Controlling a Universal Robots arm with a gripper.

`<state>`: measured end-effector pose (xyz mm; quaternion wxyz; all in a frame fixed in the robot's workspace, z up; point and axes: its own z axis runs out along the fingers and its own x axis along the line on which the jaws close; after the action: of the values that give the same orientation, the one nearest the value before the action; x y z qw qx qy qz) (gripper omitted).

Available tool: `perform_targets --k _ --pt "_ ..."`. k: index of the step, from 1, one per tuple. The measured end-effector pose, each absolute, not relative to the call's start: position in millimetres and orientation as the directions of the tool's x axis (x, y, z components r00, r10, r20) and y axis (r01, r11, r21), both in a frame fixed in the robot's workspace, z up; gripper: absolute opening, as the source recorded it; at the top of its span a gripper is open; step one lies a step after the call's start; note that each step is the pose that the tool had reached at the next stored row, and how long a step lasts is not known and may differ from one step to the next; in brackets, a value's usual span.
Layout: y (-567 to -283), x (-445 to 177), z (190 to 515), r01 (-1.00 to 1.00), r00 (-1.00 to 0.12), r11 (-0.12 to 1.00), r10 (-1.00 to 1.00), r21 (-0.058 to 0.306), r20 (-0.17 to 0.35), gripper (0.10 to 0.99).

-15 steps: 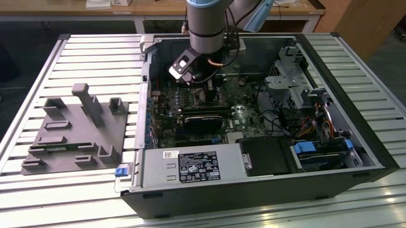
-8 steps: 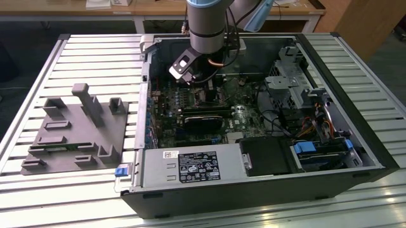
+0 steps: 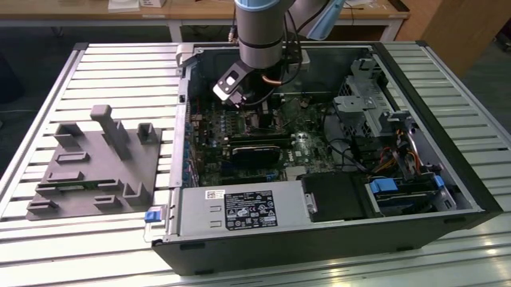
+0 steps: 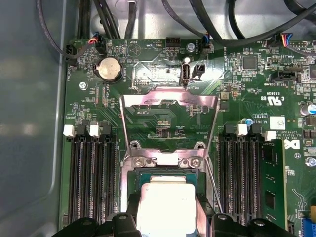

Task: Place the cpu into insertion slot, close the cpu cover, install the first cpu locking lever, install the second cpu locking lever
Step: 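Place the cpu into insertion slot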

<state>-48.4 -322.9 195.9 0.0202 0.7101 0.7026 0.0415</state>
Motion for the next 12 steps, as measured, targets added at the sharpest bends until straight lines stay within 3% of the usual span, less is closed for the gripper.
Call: perform_targets --k 12 --pt "-322.8 -48.4 194.9 0.996 0.009 -0.012 0.999 0.087 0.031 0.525"
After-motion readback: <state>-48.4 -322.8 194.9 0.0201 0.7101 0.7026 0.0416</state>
